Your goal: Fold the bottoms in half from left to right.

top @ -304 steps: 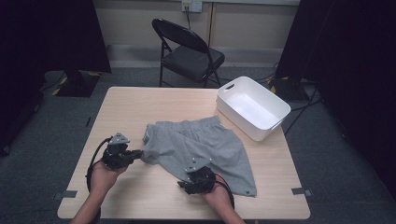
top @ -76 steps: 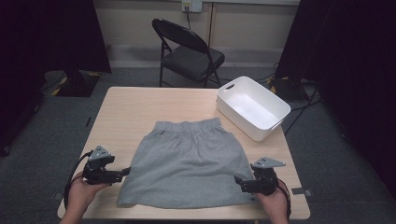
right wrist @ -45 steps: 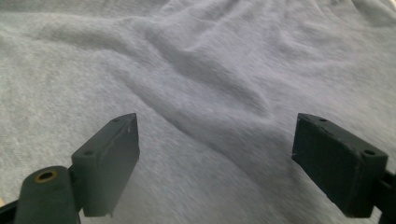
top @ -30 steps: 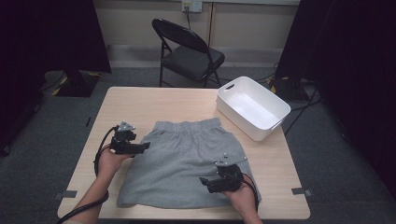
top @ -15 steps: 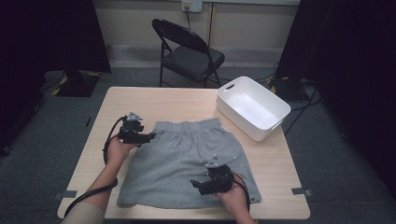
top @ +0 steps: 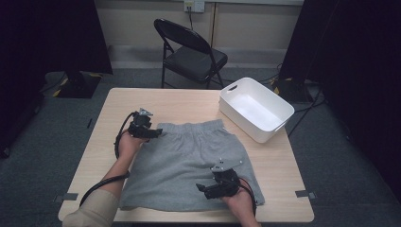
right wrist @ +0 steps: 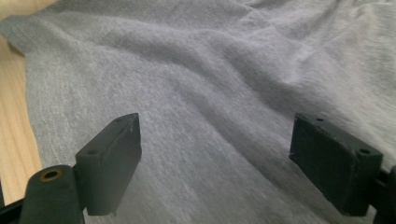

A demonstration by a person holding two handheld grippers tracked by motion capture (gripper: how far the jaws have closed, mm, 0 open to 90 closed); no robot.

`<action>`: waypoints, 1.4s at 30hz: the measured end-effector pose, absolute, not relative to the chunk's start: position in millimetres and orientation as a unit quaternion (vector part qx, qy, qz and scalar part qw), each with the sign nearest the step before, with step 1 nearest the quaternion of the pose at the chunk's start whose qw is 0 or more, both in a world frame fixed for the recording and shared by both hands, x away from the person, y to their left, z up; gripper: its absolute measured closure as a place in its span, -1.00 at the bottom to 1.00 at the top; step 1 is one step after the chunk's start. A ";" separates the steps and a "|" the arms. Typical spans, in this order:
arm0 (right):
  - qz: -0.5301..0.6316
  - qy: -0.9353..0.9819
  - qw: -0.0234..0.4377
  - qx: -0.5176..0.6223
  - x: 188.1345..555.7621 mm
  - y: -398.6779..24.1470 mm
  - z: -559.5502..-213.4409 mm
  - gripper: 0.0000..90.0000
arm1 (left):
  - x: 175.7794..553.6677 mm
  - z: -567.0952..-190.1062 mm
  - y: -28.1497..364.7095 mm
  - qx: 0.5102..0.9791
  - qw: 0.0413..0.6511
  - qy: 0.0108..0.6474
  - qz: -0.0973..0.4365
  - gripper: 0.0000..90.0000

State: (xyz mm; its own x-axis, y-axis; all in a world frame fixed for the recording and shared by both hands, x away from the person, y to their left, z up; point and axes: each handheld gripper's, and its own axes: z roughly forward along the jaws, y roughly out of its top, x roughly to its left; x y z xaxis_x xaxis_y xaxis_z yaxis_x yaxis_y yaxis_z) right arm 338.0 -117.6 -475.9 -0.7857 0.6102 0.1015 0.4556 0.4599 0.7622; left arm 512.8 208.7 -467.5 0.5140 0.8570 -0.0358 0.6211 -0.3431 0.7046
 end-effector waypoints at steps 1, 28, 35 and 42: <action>0.415 0.849 0.092 0.315 338.2 -118.8 -475.7 -0.64 | 514.9 -468.7 207.6 0.797 0.341 0.468 0.173 -0.09; 0.419 0.849 0.089 0.310 336.1 -114.0 -473.5 -0.62 | 517.4 -484.7 194.0 0.825 0.300 0.456 0.145 0.26; 0.430 0.841 0.076 0.319 335.0 -103.6 -471.4 -0.69 | 518.4 -481.3 190.9 0.829 0.288 0.461 0.133 0.68; 0.438 0.843 0.062 0.305 335.8 -84.0 -468.0 -0.58 | 519.5 -477.1 189.8 0.826 0.281 0.472 0.124 0.76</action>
State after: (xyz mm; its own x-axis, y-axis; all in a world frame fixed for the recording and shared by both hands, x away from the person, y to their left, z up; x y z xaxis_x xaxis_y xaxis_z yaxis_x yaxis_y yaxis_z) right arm 335.8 -84.0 -468.0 -0.8066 0.5685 0.1617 0.4591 0.4304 0.7771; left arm 519.5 189.8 -477.1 0.5231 0.8501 -0.0610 0.7112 -0.3960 0.5809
